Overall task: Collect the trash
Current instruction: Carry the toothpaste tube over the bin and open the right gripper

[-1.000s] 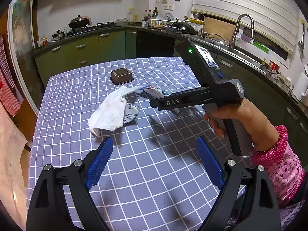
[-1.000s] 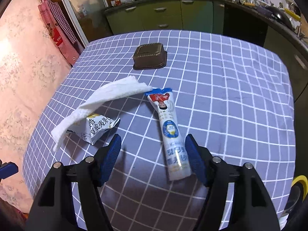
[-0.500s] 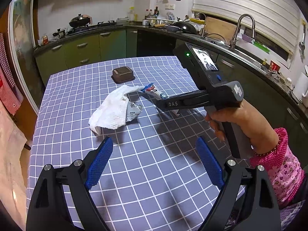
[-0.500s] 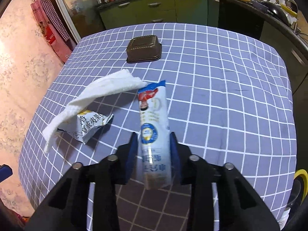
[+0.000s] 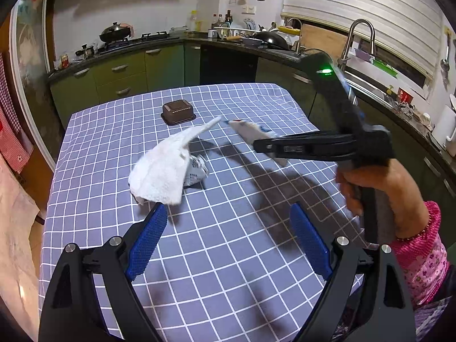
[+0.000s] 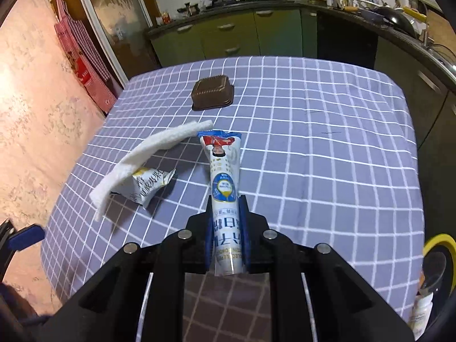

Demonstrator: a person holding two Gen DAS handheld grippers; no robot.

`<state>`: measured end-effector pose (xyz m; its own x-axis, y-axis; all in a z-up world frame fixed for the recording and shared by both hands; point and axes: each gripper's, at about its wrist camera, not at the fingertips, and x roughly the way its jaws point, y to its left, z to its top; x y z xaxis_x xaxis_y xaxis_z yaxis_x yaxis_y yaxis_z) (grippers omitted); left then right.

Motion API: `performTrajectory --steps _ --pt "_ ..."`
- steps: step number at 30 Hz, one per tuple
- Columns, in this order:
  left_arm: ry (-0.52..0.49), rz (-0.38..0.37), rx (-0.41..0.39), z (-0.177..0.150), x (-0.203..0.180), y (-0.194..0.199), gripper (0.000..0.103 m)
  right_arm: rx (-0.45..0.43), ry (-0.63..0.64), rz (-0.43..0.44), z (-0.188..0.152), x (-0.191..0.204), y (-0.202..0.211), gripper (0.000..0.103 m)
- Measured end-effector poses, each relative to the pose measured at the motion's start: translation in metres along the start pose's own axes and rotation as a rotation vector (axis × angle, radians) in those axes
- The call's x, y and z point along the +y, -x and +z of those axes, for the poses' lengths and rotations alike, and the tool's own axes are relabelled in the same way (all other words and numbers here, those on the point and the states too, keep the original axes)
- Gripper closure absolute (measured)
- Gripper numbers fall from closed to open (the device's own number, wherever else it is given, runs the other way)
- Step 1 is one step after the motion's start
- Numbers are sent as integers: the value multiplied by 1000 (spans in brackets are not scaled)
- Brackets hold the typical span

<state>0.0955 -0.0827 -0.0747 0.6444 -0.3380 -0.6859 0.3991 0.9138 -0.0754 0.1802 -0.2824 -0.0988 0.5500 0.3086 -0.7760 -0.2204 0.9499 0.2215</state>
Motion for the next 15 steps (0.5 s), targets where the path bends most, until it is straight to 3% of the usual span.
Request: performTrajectory --steps 7,15 --pt "-16 -9 3 1 -7 -1 16 -84 -70 -43 -25 -35 48 88" --pt "-33 -16 4 4 -15 -4 16 -169 -210 -176 -72 -105 110 88"
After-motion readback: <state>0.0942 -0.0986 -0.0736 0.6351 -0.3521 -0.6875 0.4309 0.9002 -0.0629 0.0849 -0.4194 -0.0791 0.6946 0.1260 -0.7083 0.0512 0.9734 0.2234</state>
